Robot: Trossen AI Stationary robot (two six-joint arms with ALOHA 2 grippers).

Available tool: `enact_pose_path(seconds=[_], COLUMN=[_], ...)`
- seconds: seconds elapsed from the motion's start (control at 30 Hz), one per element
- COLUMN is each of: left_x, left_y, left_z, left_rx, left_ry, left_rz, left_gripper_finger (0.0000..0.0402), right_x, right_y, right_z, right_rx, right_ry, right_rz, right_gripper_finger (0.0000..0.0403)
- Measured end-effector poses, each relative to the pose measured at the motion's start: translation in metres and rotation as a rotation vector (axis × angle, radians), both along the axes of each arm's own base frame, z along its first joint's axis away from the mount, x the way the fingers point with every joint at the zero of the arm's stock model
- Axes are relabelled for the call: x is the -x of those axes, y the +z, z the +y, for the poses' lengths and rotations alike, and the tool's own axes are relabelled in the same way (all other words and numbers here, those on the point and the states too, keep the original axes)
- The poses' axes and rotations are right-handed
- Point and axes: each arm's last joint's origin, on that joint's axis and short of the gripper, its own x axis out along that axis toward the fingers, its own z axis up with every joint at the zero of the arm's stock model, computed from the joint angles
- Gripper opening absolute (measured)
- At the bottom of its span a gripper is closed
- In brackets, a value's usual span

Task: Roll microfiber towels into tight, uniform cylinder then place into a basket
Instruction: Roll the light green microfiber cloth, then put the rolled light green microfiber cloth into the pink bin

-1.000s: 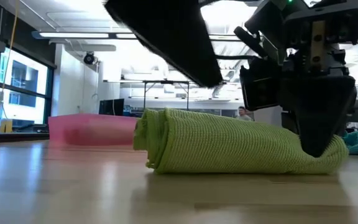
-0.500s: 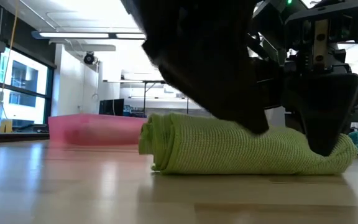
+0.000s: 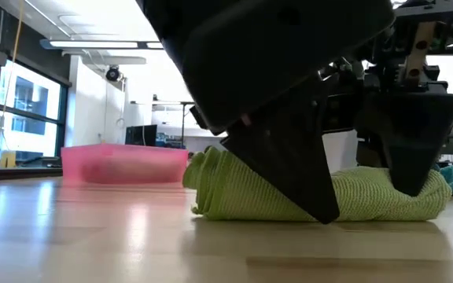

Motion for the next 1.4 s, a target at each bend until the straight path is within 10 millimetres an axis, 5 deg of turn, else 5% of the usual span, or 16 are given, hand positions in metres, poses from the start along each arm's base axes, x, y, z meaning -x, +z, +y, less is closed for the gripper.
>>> enact_pose_path(seconds=[0.37,0.7,1.0,1.4], left_x=[0.003,0.022,0.042,0.115], left_y=[-0.002,0.023,0.076,0.196], left_z=[0.001,0.012,0.06,0.161], left_rx=[0.025,-0.009,-0.15,-0.319], left_ry=[0.044,0.087,0.206,0.49], left_rz=[0.04,0.145,0.231,0.141], left_gripper_finger=[0.0022,0.002,0.0014,0.0014], right_x=[-0.001,0.024,0.054,0.063], right_y=[0.014,0.069,0.1,0.106], right_z=[-0.012,-0.023,-0.028,-0.032], right_rx=[-0.032,0.153,0.398,0.463], right_ry=[0.134,0.14,0.043,0.008], right_rz=[-0.11,-0.243,-0.268,-0.254], right_gripper_finger=[0.0113,0.0114,0.0114,0.0114])
